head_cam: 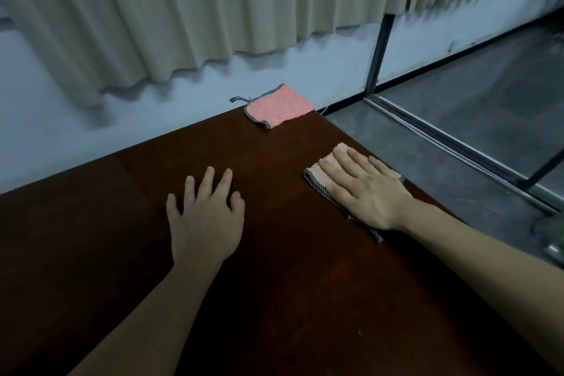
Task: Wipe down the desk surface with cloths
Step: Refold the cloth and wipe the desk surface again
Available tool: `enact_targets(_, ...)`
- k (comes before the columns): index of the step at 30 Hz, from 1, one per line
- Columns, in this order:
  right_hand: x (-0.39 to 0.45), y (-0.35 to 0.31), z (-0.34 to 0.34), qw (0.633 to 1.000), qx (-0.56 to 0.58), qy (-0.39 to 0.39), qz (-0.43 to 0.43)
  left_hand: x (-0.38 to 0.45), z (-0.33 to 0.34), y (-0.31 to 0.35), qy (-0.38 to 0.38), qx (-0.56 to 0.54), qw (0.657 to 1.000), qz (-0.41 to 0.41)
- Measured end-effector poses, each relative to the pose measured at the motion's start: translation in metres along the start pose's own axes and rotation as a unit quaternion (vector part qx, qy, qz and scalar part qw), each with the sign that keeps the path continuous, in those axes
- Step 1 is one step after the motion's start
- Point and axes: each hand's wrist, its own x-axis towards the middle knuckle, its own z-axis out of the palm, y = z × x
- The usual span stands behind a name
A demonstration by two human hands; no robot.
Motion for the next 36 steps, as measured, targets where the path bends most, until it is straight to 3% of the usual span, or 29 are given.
enact_targets(21,0.032,0.006,-0.010,0.999,-0.020,-0.005,0.048,-0.002,0.006,-0.001,0.044,-0.010,0.999,0.002)
enact_targets(30,-0.060,-0.023,0.008,0.996,-0.038,-0.028,-0.073,-0.023,-0.011,-0.009,0.079,-0.075,0.993,0.045)
enact_targets(36,-0.005,-0.005,-0.008,0.999,-0.029,-0.008,0.016,-0.069,-0.011,-0.027,0.029,-0.042,0.997,0.059)
